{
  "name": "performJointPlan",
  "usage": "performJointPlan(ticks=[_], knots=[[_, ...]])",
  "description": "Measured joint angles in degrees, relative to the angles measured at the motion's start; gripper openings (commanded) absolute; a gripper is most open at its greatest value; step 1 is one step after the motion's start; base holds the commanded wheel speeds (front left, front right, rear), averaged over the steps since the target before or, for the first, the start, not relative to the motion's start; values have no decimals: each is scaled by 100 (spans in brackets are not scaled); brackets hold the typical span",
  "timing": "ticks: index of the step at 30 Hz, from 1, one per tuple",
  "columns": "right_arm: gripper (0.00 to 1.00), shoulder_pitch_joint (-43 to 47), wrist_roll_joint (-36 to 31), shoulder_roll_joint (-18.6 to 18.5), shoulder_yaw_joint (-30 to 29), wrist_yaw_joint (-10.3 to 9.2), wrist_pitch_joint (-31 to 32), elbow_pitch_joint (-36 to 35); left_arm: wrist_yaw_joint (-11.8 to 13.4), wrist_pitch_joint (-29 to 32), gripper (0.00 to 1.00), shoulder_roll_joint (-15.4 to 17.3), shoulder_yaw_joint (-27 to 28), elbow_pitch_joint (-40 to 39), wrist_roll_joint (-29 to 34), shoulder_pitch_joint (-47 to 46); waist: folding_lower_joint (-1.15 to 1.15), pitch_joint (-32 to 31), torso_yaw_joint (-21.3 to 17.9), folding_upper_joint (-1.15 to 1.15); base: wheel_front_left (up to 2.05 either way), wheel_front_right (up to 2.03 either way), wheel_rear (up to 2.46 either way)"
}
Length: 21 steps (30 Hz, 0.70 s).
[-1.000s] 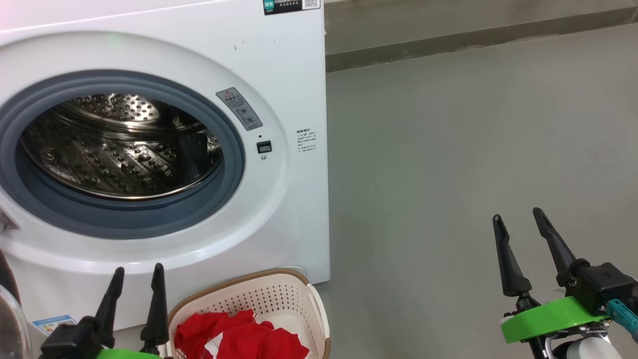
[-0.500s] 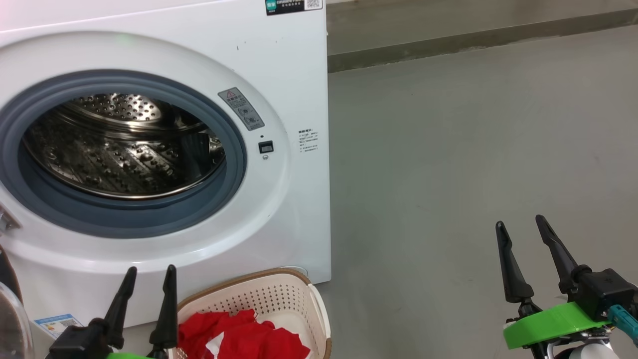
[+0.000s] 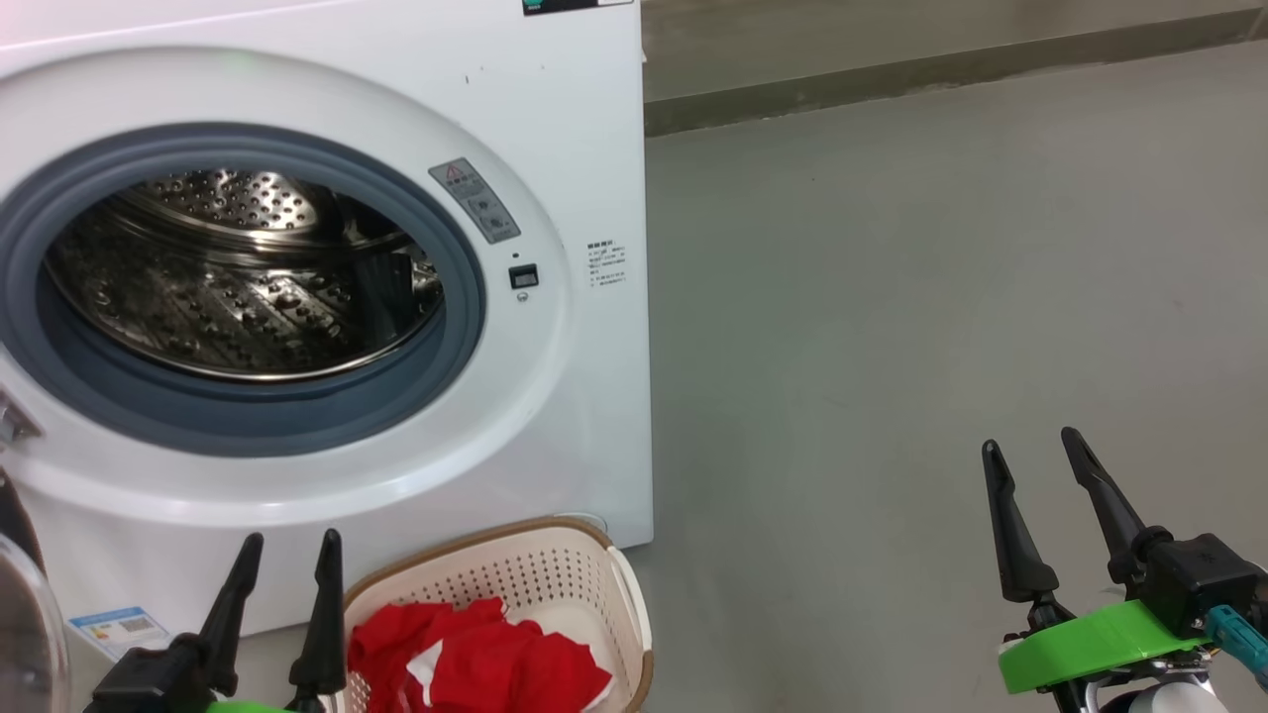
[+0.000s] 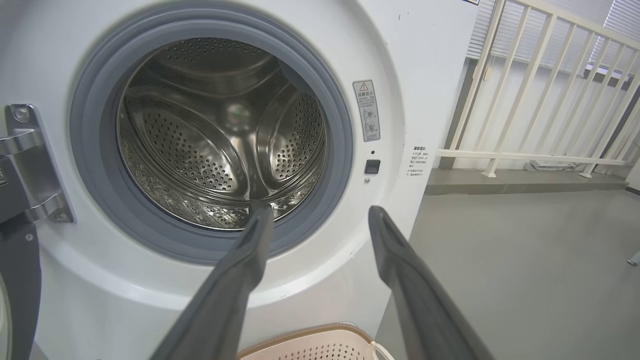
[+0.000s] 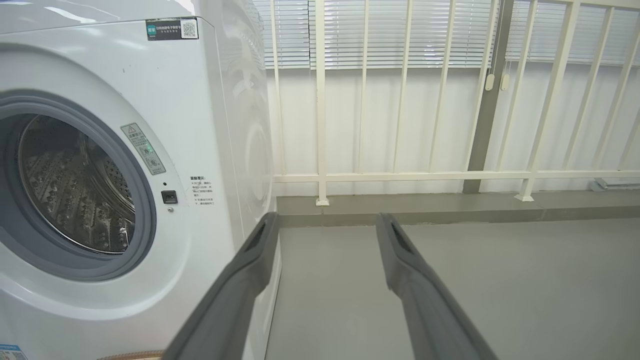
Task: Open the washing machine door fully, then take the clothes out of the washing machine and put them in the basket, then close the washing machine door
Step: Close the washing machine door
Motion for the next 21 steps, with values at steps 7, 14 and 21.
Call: performJointPlan(ticks=[7,14,21], knots=[[100,-1,-4,0,-2,0,0,24,0,-1,100,10,2,-1,-24,-3,0,15,1,0,-174,174,0],[100,-1,-3,0,-7,0,0,29,0,-1,100,48,-96,-29,-76,-3,0,51,28,0,-101,101,0],[100,-1,-3,1,-7,0,0,27,0,-1,100,82,-78,-40,-75,-3,0,90,57,0,-15,15,0]])
